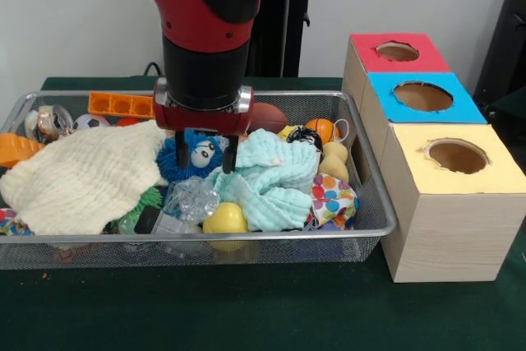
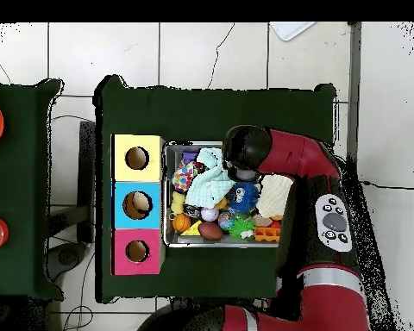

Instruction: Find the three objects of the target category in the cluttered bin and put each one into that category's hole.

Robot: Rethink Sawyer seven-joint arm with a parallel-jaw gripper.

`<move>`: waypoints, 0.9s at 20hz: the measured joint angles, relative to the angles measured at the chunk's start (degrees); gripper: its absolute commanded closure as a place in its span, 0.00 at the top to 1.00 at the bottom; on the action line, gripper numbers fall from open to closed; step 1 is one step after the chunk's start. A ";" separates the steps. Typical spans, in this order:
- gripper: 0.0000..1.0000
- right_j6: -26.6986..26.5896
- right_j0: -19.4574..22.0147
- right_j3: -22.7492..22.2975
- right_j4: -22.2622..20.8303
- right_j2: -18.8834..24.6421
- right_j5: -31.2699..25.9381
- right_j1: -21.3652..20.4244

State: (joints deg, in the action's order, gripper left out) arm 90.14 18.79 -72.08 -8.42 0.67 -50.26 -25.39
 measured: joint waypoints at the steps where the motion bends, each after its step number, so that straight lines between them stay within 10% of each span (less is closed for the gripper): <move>1: 1.00 0.00 0.00 0.02 -0.01 0.00 0.01 0.19; 18: 1.00 0.00 -0.03 2.47 -0.04 -0.01 -0.06 3.65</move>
State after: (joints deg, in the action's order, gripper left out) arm 90.14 18.76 -69.60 -8.46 0.66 -50.32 -21.73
